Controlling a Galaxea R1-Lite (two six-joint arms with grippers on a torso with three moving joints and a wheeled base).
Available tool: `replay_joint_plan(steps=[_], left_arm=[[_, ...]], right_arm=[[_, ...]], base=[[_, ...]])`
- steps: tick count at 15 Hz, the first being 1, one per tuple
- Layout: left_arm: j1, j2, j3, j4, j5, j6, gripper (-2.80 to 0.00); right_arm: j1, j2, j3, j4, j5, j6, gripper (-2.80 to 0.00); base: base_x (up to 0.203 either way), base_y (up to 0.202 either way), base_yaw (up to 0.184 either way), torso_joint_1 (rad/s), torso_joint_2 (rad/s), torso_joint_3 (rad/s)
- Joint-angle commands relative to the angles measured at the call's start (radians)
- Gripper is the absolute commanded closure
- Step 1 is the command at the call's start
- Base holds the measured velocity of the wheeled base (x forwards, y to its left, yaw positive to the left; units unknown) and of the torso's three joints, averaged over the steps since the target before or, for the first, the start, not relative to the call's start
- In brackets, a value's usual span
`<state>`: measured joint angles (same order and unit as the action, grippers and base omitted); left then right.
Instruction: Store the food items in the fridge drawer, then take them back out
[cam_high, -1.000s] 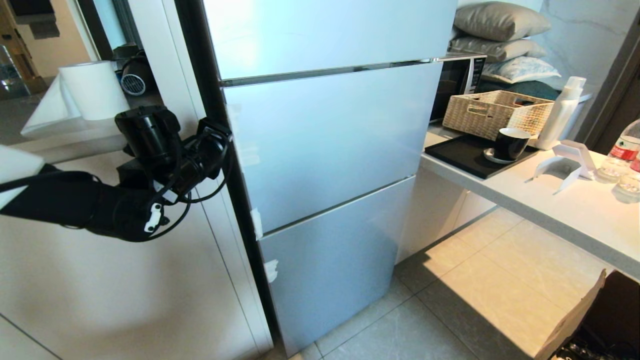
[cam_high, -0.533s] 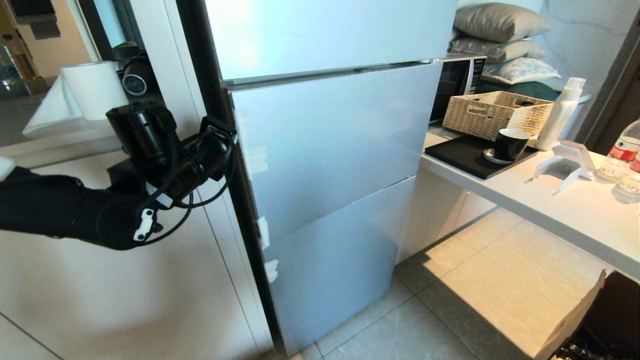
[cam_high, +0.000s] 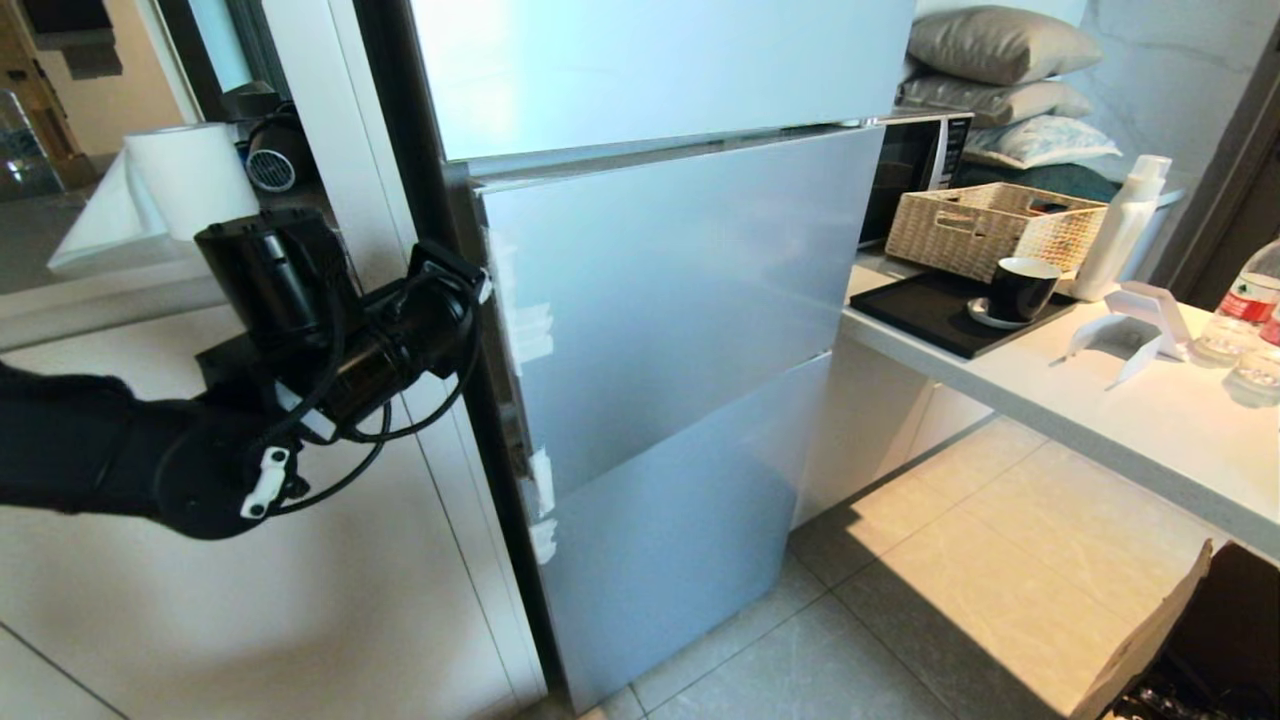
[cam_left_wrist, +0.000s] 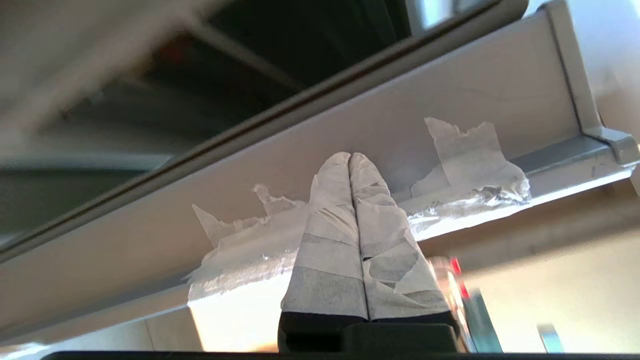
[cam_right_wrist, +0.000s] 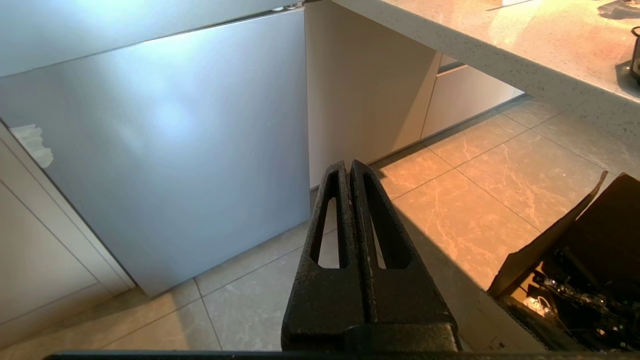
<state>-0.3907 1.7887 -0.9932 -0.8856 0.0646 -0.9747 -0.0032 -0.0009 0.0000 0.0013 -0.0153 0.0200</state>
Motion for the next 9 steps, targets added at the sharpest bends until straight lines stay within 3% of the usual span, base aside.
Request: replay_joint_plan(steps=[1, 5, 9], left_arm=[[-0.039, -0.036, 0.044, -0.001, -0.006, -0.007, 0.0], [-0.12, -0.153, 0.184, -0.001, -0.012, -0.007, 0.0], [-0.122, -0.352, 0.349, 0.002, -0.006, 0.008, 0.0]], right_arm=[[0.0, 0.002, 0.0, 0.0, 0.0, 0.0, 0.0], [0.0, 0.001, 0.0, 0.0, 0.0, 0.0, 0.0], [0.0, 0.001, 0.0, 0.0, 0.0, 0.0, 0.0]], base=[[0.0, 0.0, 0.0, 0.0, 0.0, 0.0], [0.0, 0.0, 0.0, 0.0, 0.0, 0.0], [0.0, 0.0, 0.0, 0.0, 0.0, 0.0]])
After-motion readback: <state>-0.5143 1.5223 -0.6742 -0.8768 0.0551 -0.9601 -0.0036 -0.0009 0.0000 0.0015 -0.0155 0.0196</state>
